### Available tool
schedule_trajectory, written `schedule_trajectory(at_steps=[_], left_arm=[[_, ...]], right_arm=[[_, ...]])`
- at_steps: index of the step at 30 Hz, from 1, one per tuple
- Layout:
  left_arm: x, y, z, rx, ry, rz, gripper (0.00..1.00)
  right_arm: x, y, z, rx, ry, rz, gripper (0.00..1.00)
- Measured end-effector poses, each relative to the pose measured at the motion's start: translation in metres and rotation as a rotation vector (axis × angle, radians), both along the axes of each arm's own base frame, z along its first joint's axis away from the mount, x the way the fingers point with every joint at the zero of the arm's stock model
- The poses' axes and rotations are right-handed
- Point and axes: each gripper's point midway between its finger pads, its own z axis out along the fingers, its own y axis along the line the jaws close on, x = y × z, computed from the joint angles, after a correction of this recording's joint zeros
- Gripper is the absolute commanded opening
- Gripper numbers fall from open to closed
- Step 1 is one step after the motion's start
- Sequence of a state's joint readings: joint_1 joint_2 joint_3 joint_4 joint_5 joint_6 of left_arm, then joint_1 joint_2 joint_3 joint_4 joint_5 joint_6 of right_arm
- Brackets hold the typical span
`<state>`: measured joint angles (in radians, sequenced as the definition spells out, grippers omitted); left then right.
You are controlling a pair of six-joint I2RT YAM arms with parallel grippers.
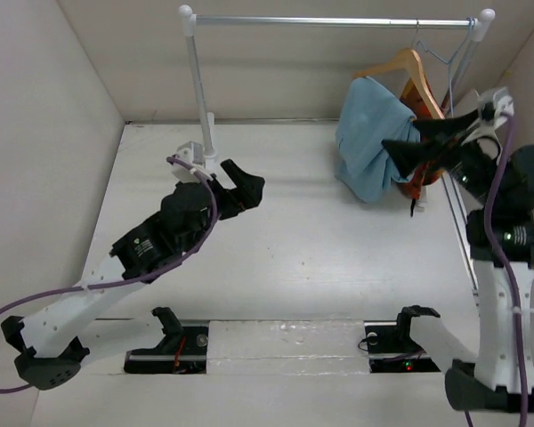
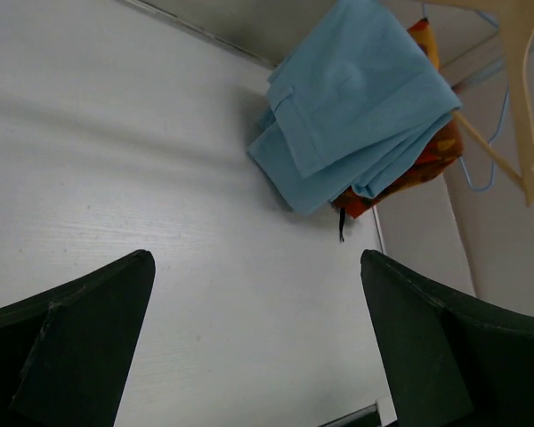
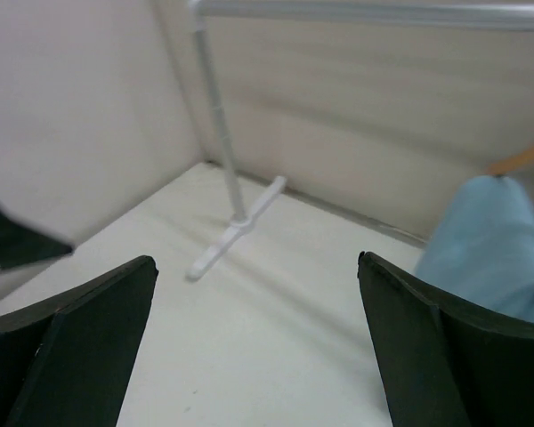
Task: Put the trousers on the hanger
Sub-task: Reset both arms
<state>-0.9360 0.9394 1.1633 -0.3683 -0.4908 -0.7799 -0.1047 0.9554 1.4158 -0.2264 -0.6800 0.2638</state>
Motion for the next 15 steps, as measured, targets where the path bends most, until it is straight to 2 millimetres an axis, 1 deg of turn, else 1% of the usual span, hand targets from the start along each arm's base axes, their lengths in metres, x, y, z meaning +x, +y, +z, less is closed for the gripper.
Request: schedule_trajectory(at_steps=[1, 2, 3, 4, 5, 7, 8, 10, 11, 12, 13, 14, 15], left_arm=[[-0.001, 0.006, 0.010, -0.016, -0.023, 0.017, 0.99], [-0.003, 0.014, 0.016, -0.023, -0.037, 0.032, 0.99], [-0.006, 0.021, 0.017, -0.027, -0.047, 0.040, 0.99], [-0.010, 0.028, 0.016, -0.028, -0.051, 0.045, 0.99], [-0.013, 0.033, 0.007, -0.006, -0.034, 0.049, 0.99], [-0.023, 0.045, -0.014, 0.000, -0.012, 0.051, 0.99], [-0.027, 0.050, -0.029, 0.010, 0.012, 0.055, 0.99], [-0.035, 0.057, -0.062, 0.029, 0.069, 0.056, 0.99], [-0.040, 0.059, -0.084, 0.050, 0.108, 0.054, 0.99], [-0.043, 0.061, -0.100, 0.067, 0.136, 0.051, 0.99], [-0.047, 0.062, -0.114, 0.074, 0.161, 0.043, 0.99], [-0.051, 0.063, -0.127, 0.083, 0.185, 0.036, 0.99], [-0.054, 0.064, -0.138, 0.091, 0.206, 0.030, 0.99]], right_arm=[[-0.011, 0.010, -0.010, -0.025, -0.003, 0.035, 1.00], [-0.029, 0.025, -0.021, -0.025, -0.002, 0.087, 1.00], [-0.040, 0.033, -0.032, -0.038, -0.012, 0.118, 1.00], [-0.049, 0.038, -0.046, -0.045, -0.007, 0.138, 1.00], [-0.054, 0.042, -0.070, -0.058, 0.030, 0.151, 1.00], [-0.059, 0.048, -0.125, -0.087, 0.137, 0.171, 1.00], [-0.060, 0.049, -0.155, -0.101, 0.206, 0.172, 1.00], [-0.067, 0.048, -0.217, -0.129, 0.357, 0.165, 1.00], [-0.071, 0.046, -0.246, -0.142, 0.426, 0.153, 1.00], [-0.077, 0.043, -0.273, -0.154, 0.498, 0.141, 1.00], [-0.083, 0.039, -0.294, -0.166, 0.554, 0.127, 1.00], [-0.089, 0.036, -0.309, -0.174, 0.595, 0.114, 1.00], [-0.093, 0.033, -0.317, -0.180, 0.619, 0.104, 1.00]])
